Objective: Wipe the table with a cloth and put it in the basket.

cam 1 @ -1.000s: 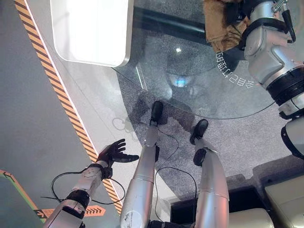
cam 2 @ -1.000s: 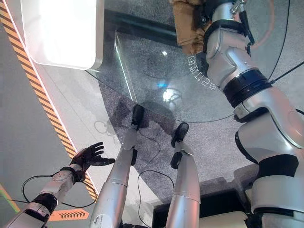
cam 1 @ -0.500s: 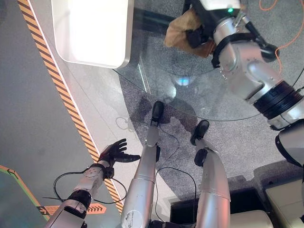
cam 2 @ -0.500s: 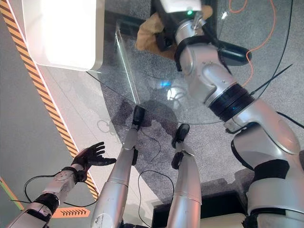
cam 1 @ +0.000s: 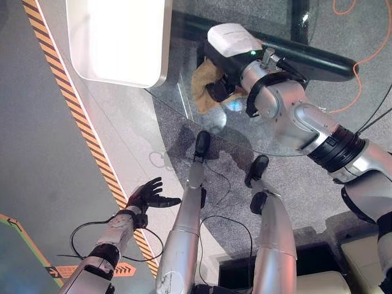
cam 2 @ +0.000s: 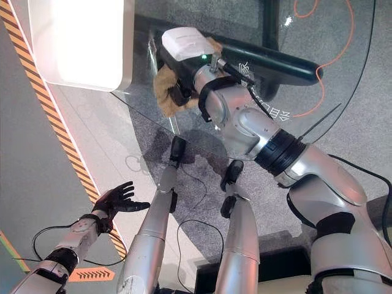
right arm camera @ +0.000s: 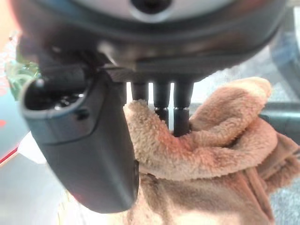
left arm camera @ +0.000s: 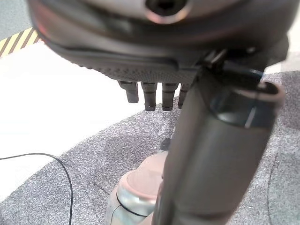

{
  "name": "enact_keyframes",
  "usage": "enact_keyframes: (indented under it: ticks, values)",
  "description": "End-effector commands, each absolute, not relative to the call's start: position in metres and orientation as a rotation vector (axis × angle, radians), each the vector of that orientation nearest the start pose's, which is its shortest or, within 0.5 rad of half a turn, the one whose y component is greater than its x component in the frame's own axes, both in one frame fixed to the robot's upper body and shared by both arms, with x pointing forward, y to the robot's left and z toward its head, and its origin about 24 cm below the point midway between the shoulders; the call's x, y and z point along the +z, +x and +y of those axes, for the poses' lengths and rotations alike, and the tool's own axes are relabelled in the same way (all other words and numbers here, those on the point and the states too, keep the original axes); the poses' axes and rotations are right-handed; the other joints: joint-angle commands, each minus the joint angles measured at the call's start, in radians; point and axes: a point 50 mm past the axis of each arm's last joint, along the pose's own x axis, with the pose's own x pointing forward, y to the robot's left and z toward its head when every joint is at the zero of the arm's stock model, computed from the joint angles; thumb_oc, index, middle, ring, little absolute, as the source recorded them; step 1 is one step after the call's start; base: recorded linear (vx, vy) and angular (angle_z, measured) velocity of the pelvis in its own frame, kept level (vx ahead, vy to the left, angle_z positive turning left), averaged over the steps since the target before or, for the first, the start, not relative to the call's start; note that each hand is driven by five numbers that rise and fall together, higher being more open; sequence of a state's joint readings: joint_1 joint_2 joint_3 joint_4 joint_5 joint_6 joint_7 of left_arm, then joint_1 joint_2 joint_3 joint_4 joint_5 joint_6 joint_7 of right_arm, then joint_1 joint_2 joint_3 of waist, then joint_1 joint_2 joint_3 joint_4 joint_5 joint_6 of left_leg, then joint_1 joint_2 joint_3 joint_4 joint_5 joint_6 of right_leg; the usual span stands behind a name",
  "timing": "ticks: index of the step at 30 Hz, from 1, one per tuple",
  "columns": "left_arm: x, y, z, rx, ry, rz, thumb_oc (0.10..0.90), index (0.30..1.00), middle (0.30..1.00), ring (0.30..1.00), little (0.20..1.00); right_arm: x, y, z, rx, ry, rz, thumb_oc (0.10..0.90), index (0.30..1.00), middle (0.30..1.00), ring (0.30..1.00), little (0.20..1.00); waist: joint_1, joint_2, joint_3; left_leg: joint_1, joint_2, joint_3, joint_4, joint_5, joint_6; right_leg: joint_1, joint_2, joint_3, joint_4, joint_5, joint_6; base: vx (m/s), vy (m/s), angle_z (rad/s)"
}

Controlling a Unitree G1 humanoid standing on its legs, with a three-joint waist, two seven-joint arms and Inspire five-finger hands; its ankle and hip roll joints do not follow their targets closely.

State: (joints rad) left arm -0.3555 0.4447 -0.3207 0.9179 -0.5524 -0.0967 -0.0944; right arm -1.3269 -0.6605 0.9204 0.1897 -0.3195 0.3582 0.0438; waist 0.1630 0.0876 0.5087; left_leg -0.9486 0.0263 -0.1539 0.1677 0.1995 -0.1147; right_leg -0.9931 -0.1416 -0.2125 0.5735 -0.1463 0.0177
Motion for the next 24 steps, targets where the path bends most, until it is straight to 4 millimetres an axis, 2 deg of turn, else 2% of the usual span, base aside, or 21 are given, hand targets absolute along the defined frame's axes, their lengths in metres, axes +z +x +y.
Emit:
enact_keyframes:
  ticks: [1, 9, 12, 14, 16, 17, 19, 21, 22, 24]
  values:
    - [-0.055, 0.266, 0.253, 0.055, 0.059, 0.579, 0.800, 0.900, 0.900, 0.900, 0.900, 0.309, 0.304, 0.003, 0.458, -1.320, -0.958, 0.100, 0.300, 0.300, 0.300, 0.200, 0.008, -0.037, 0.011, -0.005, -0.107, 0.119, 0.103, -0.093, 0.118, 0.056, 0.074, -0.037, -0.257, 0.186, 0.016, 0.00, 0.000, 0.00]
    - [-0.036, 0.280, 0.258, 0.158, -0.015, 0.441, 0.800, 0.900, 0.900, 0.900, 0.900, 0.308, 0.310, -0.003, 0.401, -1.281, -0.948, 0.100, 0.300, 0.300, 0.300, 0.200, 0.006, -0.040, 0.011, -0.001, -0.108, 0.117, 0.106, -0.094, 0.118, 0.057, 0.074, -0.036, -0.252, 0.187, 0.016, 0.00, 0.000, 0.00]
    - [-0.016, 0.293, 0.263, 0.282, -0.084, 0.315, 0.800, 0.900, 0.900, 0.900, 0.900, 0.310, 0.317, -0.009, 0.339, -1.255, -0.940, 0.100, 0.300, 0.300, 0.300, 0.200, 0.006, -0.040, 0.011, 0.000, -0.108, 0.114, 0.108, -0.095, 0.119, 0.056, 0.074, -0.034, -0.243, 0.183, 0.015, 0.00, 0.000, 0.00]
    - [0.013, 0.306, 0.273, 0.428, -0.168, 0.166, 0.800, 0.900, 0.900, 0.900, 0.900, 0.313, 0.326, -0.021, 0.241, -1.198, -0.929, 0.100, 0.300, 0.300, 0.300, 0.200, 0.008, -0.038, 0.011, 0.002, -0.111, 0.111, 0.110, -0.097, 0.118, 0.055, 0.071, -0.031, -0.235, 0.177, 0.015, 0.00, 0.000, 0.00]
    - [0.029, 0.311, 0.280, 0.500, -0.223, 0.081, 0.800, 0.900, 0.900, 0.900, 0.900, 0.315, 0.331, -0.029, 0.173, -1.153, -0.926, 0.100, 0.300, 0.300, 0.300, 0.200, 0.010, -0.039, 0.011, 0.004, -0.111, 0.107, 0.109, -0.098, 0.116, 0.056, 0.069, -0.031, -0.235, 0.176, 0.015, 0.00, 0.000, 0.00]
    - [0.031, 0.311, 0.280, 0.504, -0.229, 0.078, 0.800, 0.900, 0.900, 0.900, 0.900, 0.316, 0.332, -0.030, 0.165, -1.150, -0.925, 0.100, 0.300, 0.300, 0.300, 0.200, 0.011, -0.039, 0.011, 0.004, -0.111, 0.107, 0.109, -0.098, 0.116, 0.056, 0.069, -0.031, -0.234, 0.176, 0.015, 0.00, 0.000, 0.00]
    - [0.053, 0.315, 0.291, 0.597, -0.273, -0.039, 0.800, 0.900, 0.900, 0.900, 0.900, 0.321, 0.337, -0.042, 0.065, -1.079, -0.933, 0.100, 0.300, 0.300, 0.300, 0.200, 0.013, -0.041, 0.011, 0.003, -0.113, 0.101, 0.112, -0.100, 0.116, 0.055, 0.067, -0.032, -0.229, 0.175, 0.016, 0.00, -0.043, 0.01]
    - [0.064, 0.316, 0.296, 0.638, -0.296, -0.090, 0.800, 0.900, 0.900, 0.900, 0.900, 0.324, 0.340, -0.049, 0.016, -1.046, -0.934, 0.100, 0.300, 0.300, 0.300, 0.200, 0.014, -0.042, 0.011, 0.004, -0.114, 0.099, 0.112, -0.101, 0.116, 0.057, 0.066, -0.032, -0.229, 0.175, 0.016, -0.01, -0.039, 0.01]
    - [0.081, 0.317, 0.303, 0.691, -0.318, -0.166, 0.800, 0.900, 0.900, 0.900, 0.900, 0.328, 0.344, -0.060, -0.053, -0.983, -0.931, 0.100, 0.300, 0.300, 0.300, 0.200, 0.015, -0.044, 0.011, 0.003, -0.114, 0.095, 0.114, -0.102, 0.115, 0.058, 0.063, -0.034, -0.228, 0.176, 0.018, -0.01, -0.045, 0.01]
    - [0.099, 0.317, 0.311, 0.756, -0.324, -0.249, 0.800, 0.900, 0.900, 0.900, 0.900, 0.335, 0.347, -0.071, -0.126, -0.927, -0.929, 0.100, 0.300, 0.300, 0.300, 0.200, 0.016, -0.046, 0.011, 0.003, -0.113, 0.092, 0.114, -0.104, 0.113, 0.058, 0.062, -0.034, -0.224, 0.175, 0.018, -0.01, -0.045, 0.00]
